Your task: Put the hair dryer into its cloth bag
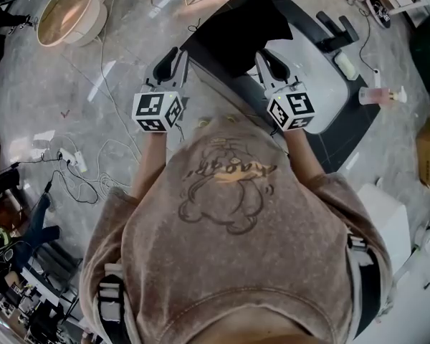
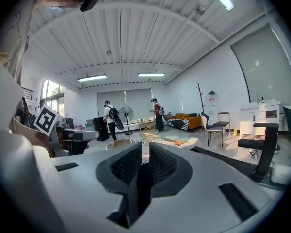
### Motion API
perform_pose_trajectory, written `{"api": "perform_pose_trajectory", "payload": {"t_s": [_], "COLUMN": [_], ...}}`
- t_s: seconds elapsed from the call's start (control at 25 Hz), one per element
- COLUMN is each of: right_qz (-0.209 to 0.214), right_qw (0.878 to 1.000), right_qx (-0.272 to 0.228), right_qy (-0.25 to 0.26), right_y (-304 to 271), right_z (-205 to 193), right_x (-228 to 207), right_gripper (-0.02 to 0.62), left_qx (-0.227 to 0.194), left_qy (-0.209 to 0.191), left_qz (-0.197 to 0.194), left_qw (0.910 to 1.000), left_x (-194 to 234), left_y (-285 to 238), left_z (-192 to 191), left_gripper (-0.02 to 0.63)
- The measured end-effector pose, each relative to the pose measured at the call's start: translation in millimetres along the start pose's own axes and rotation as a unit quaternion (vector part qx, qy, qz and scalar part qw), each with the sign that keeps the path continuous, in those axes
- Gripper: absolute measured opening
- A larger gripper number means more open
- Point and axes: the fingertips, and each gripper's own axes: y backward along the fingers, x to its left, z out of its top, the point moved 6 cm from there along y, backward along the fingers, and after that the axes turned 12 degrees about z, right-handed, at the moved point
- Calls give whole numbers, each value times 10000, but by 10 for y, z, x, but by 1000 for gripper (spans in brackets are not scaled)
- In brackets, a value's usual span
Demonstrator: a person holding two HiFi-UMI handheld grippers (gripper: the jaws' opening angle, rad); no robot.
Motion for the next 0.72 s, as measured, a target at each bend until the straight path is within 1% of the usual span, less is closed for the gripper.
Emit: {"api": "perform_pose_trajectory", "payload": {"t_s": [0.16,0.24,0.48,0.72], "right_qz": [-100,-122,-125,-97], "right_qw": [9999,9999,9998,9997], "right_qx": [33,50,128,122], "right_qy": [-21,-48,-121,-174], "right_y": [28,37,28,30], "right_z": [-34,-61,-150,-160], "right_x": [-26,-33,-16,-2], "right_gripper": [11,-5,-6,-5], "left_qx": [48,58,183,198], "left_qy": [140,158,123,172], "left_qz": [90,114,179,231], "left_qw": [9998,9998,9996,9994], "left_x": [13,14,22,35], "left_y": [37,50,70,95], "left_z": [-43,-68,-176,-202], "left_gripper": [35,21,18,18]}}
